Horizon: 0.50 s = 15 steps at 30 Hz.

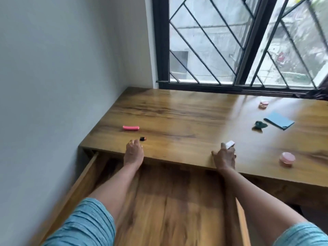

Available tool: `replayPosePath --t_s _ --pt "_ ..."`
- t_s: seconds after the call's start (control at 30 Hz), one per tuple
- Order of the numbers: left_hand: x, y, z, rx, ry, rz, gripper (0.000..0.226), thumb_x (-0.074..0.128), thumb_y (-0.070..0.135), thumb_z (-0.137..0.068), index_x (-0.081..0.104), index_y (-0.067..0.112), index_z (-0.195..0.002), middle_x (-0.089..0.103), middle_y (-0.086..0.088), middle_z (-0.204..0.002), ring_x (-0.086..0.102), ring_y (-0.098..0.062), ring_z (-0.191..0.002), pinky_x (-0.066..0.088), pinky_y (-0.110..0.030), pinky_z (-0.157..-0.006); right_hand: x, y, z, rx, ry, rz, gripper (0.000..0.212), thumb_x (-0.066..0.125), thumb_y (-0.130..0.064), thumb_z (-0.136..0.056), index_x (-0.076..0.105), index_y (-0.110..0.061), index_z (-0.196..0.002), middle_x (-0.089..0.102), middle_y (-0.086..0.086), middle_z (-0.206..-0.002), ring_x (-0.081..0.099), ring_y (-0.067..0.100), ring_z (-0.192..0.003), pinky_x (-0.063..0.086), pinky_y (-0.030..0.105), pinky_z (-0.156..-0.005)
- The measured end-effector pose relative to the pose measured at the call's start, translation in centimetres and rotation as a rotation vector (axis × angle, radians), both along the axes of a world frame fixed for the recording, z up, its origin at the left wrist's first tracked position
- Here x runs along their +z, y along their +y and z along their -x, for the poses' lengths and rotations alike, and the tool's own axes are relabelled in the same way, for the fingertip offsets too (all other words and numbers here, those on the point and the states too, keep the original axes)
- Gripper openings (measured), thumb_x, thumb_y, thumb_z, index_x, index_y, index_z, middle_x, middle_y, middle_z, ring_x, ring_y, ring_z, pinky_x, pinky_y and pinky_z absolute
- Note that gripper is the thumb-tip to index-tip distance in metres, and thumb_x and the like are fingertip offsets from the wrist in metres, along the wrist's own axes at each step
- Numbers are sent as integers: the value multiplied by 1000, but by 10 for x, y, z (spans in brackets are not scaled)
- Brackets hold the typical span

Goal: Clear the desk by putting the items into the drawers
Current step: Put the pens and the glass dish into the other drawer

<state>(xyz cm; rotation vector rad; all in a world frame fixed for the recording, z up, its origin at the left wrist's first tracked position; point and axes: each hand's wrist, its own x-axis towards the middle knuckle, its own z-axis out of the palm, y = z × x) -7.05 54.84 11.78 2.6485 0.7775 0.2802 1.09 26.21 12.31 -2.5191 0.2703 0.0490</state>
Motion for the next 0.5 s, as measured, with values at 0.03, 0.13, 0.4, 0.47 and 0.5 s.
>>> replayPosePath --t_s 0.03,0.13,0.4,0.47,0.5 --pt "-4 13 -8 -24 9 -1 38 40 17 -99 42 7 -136 48 -15 -134 45 -28 -125 43 -37 -102 -3 4 -7 -25 -16 30 43 59 -21 -90 45 -8 -127 31 26 -135 42 44 -118 39 44 -100" --pt "-10 38 -33 -117 68 -2 49 40 19 -100 27 11 -146 39 -15 -144 38 -30 -131 38 -40 -106 -9 9 -24 -105 -67 113 44 60 -24 -89 41 -12 -127 23 26 -136 42 47 -114 41 47 -97" --pt "-28 63 -60 -363 55 -102 32 44 16 -98 59 12 -125 55 -9 -130 52 -24 -118 43 -30 -92 -11 1 -60 -38 56 305 31 52 -21 -93 58 -1 -116 36 27 -127 44 45 -115 41 42 -97" --pt "-29 60 -54 -336 -4 -77 28 46 13 -97 61 10 -121 57 -10 -124 54 -25 -114 46 -32 -87 -9 3 -58 -46 78 302 25 53 -7 -89 61 -1 -113 39 28 -125 46 45 -113 43 41 -95" --pt "-29 59 -49 -341 -22 -85 27 48 13 -96 61 8 -120 58 -12 -122 55 -26 -113 48 -33 -87 -9 4 -55 -52 85 301 26 55 -2 -86 62 -2 -111 42 28 -123 47 44 -112 44 40 -94"
